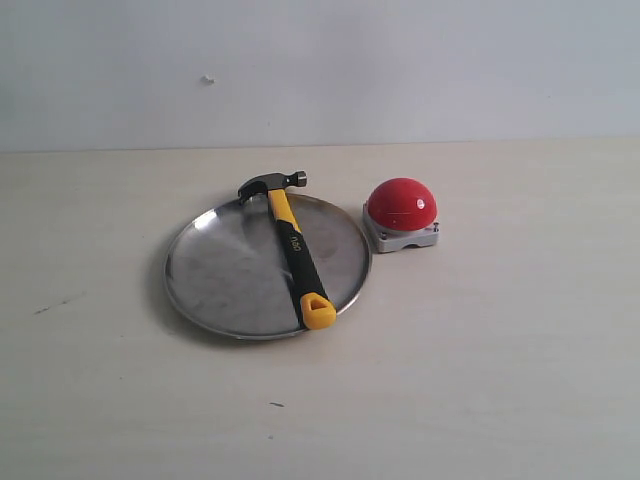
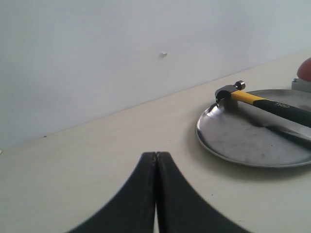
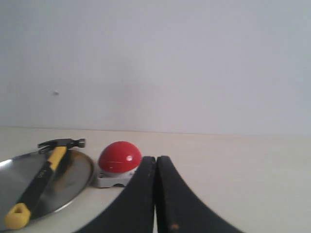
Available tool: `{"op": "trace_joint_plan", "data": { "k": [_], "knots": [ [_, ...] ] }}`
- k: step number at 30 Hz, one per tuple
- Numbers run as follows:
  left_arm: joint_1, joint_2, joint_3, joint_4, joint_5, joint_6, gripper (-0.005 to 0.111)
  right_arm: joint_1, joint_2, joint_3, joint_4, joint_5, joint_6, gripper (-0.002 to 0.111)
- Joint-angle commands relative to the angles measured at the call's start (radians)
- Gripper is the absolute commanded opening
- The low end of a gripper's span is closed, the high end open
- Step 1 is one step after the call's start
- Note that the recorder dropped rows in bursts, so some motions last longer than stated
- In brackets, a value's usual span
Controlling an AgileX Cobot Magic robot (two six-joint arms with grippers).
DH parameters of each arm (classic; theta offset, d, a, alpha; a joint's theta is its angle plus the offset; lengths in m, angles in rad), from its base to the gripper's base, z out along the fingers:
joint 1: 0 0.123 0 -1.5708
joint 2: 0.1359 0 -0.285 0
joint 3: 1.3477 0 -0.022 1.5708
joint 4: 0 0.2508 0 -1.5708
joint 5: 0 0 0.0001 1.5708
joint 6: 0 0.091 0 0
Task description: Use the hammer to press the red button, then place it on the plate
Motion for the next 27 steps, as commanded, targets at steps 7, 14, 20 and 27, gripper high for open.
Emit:
{"op": "trace_joint_plan", "data": {
  "k": [7,14,20,27],
  "knots": [
    [0.002,-0.006,0.000,-0.009,-0.002,0.002,0.000,-0.076,-0.006,0.005,-0.033,0.001,-0.059,0.000],
    [0.002,-0.006,0.000,-0.009,-0.002,0.002,0.000,-0.076,-0.006,0.005,-0.056,0.008,-0.029,0.000],
    [0.002,-0.006,0.000,-0.009,-0.002,0.002,0.000,-0.076,-0.006,0.005,-0.498,0.020,0.471,0.000],
    [0.002,-0.006,0.000,-0.009,-0.002,0.002,0.000,-0.076,-0.006,0.005,-0.493,0.020,0.518,0.000]
  ]
}}
